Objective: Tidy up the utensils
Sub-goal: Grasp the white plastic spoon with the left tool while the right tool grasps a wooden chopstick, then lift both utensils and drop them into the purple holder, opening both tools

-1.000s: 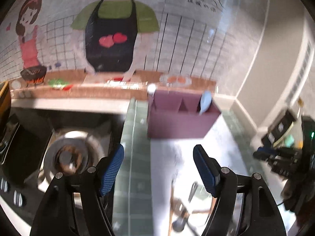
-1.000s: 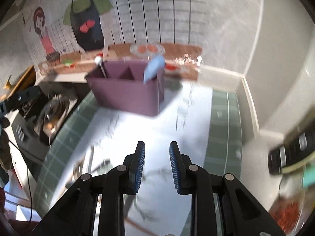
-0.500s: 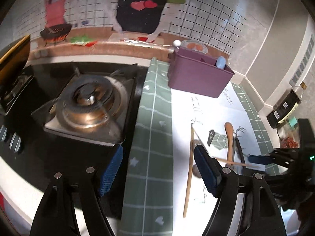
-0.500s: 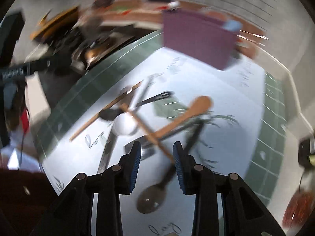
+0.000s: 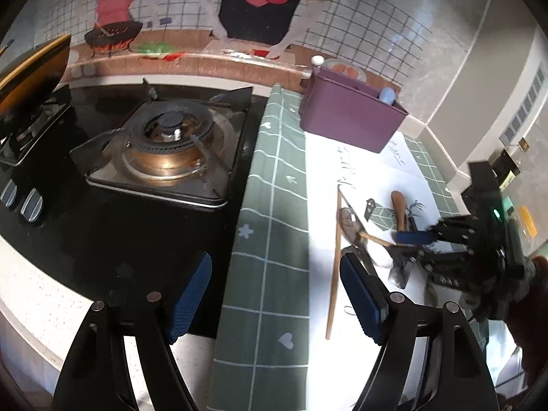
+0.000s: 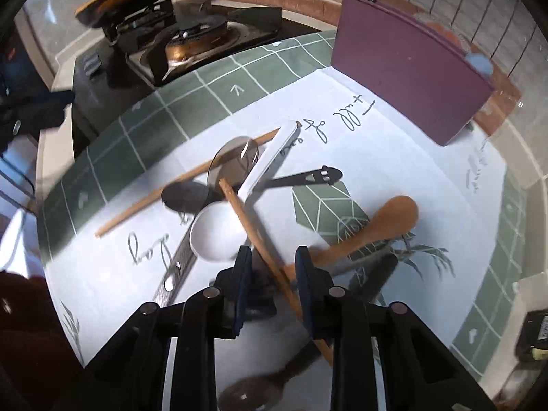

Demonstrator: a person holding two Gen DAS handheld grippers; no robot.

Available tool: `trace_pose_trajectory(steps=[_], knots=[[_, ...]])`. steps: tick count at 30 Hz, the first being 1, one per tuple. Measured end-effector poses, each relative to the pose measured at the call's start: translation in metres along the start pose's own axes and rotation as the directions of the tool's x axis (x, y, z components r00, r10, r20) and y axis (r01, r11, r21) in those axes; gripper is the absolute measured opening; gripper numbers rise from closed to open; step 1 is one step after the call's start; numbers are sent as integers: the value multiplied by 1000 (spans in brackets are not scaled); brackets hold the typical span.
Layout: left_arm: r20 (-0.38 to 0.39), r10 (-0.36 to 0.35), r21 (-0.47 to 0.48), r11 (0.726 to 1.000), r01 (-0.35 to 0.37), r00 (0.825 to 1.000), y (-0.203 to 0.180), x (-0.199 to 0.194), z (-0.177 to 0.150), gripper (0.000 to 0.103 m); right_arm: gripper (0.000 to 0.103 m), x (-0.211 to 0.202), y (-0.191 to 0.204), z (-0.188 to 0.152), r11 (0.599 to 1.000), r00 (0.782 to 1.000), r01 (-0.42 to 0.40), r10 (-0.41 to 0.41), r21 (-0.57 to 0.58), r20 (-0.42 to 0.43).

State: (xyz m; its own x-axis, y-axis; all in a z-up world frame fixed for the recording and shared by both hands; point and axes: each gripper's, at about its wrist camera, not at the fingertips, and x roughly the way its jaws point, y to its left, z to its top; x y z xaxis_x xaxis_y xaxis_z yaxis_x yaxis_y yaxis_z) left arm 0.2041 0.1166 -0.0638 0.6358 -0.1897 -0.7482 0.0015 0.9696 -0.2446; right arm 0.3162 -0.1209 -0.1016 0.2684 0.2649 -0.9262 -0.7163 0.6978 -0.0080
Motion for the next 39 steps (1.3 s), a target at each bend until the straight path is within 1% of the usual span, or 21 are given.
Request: trace_pose_trajectory(steps=[1, 2, 4, 6, 8, 10, 13, 17, 18, 19, 20, 21, 22, 23, 25, 28, 29, 32, 37, 39], knots=[[7, 0, 13, 1000, 0, 1000, -4, -1, 0, 77, 17, 3, -3, 2, 1000, 1000, -14, 14, 22, -6], [17, 1, 33, 999, -2, 1000, -9, -1, 0, 77, 16, 7, -6, 3, 998, 999, -30, 30, 48, -14], [26, 0, 59, 998, -2, 1000, -16, -1, 0, 77, 10, 8, -11, 5, 995, 999, -50, 50, 87, 0], [20, -7, 76, 997, 5, 1000, -23, 3, 0, 77, 6, 7, -19, 3, 988, 998, -67, 67, 139, 9], [5, -11, 96, 995, 10, 1000, -30, 10, 0, 77, 5, 3, -32, -2, 970, 996, -89, 84, 227, 31], [-12, -15, 128, 992, 17, 1000, -39, 20, 0, 77, 5, -6, -49, -10, 941, 994, -101, 82, 323, 72], [-32, -33, 163, 986, 38, 999, -51, 32, 0, 77, 5, -25, -74, -26, 876, 984, -151, 90, 457, 153], [-73, -66, 206, 975, 80, 995, -72, 50, 3, 76, 5, -49, -93, -48, 819, 976, -144, 25, 556, 215], [-91, -83, 205, 974, 101, 992, -76, 56, 5, 75, 5, -54, -95, -52, 812, 974, -140, 11, 566, 225], [-109, -98, 198, 973, 118, 989, -80, 62, 8, 70, 5, -58, -95, -55, 810, 973, -131, -5, 571, 230], [-136, -111, 186, 973, 135, 985, -86, 71, 12, 63, 5, -66, -93, -59, 811, 970, -110, -38, 575, 238], [-152, -114, 180, 973, 141, 982, -91, 77, 16, 60, 5, -71, -92, -62, 811, 967, -103, -54, 575, 249], [-167, -116, 176, 974, 145, 979, -95, 85, 20, 55, 5, -75, -92, -63, 810, 963, -101, -67, 578, 261], [-179, -115, 169, 975, 146, 977, -99, 93, 25, 47, 5, -79, -90, -65, 808, 959, -98, -80, 581, 272], [-190, -105, 161, 977, 137, 976, -109, 110, 37, 38, 5, -83, -91, -68, 805, 954, -98, -91, 585, 285], [-207, -75, 181, 977, 114, 975, -121, 131, 49, 35, 5, -85, -89, -71, 801, 950, -74, -126, 594, 287], [-218, -48, 198, 976, 92, 975, -126, 140, 52, 33, 5, -85, -89, -72, 801, 950, -71, -127, 595, 284], [-247, -2, 217, 975, 57, 969, -132, 160, 60, 29, 5, -84, -87, -78, 799, 951, -65, -132, 598, 279], [-267, 33, 223, 975, 28, 963, -136, 181, 69, 28, 5, -87, -89, -84, 797, 948, -56, -146, 602, 282], [-262, 45, 232, 973, 17, 964, -138, 185, 72, 26, 5, -88, -90, -84, 796, 948, -49, -153, 604, 279]])
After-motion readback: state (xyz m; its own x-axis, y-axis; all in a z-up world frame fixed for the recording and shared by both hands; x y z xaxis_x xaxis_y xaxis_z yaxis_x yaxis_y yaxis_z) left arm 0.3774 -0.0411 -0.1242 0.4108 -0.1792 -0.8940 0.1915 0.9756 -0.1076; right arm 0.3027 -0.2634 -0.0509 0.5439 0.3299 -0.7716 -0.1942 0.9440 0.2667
